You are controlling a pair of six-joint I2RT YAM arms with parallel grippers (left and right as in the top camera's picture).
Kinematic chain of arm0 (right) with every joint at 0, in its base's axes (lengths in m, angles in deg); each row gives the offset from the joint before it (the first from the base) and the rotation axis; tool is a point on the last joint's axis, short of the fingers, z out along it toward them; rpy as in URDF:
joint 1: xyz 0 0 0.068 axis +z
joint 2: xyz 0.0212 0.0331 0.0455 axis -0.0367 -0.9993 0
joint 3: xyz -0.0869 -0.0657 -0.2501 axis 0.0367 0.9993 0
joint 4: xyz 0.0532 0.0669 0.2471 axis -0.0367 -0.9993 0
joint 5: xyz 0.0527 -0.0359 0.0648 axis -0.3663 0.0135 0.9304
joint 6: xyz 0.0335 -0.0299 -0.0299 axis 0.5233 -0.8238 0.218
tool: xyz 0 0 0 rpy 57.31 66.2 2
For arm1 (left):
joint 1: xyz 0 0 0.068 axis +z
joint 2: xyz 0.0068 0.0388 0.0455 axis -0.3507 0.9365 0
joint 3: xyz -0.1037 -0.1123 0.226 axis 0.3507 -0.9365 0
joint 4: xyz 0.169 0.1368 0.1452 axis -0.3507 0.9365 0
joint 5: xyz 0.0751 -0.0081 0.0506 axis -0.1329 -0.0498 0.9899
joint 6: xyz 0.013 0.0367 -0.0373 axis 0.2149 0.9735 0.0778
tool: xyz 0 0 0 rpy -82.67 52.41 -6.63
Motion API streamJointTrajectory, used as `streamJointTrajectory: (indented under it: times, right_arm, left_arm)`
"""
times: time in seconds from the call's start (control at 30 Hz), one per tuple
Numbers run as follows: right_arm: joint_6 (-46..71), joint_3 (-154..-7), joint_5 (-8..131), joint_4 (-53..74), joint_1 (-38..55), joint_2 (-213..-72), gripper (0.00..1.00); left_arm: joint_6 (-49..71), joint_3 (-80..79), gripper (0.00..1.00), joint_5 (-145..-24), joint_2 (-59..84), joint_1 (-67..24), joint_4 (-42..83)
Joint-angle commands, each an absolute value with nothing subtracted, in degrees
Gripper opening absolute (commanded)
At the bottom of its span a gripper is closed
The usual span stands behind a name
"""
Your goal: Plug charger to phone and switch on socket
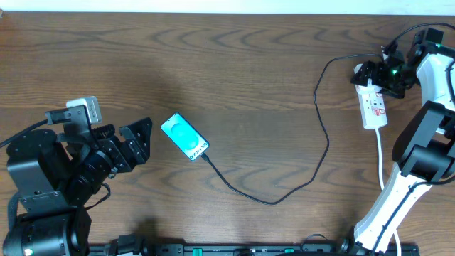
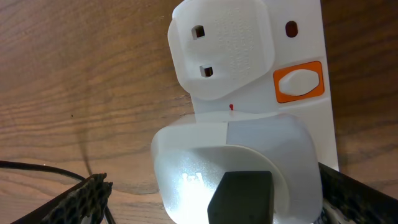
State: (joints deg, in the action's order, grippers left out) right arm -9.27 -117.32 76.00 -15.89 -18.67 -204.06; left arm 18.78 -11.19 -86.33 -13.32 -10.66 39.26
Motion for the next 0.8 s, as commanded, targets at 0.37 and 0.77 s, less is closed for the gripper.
streamJointTrajectory:
  times: [0.37, 0.77]
  right_arm:
    - [-7.08, -122.11, 76.02, -24.31, -17.75, -206.46, 0.98]
    - [-7.58, -122.24, 76.08, -21.57, -18.3, -206.46, 0.98]
  left_arm:
    - [19.76, -9.99, 0.89, -85.63, -13.21, -10.47, 39.29]
    - [19.76, -9.99, 0.89, -85.63, -13.19, -10.47, 39.29]
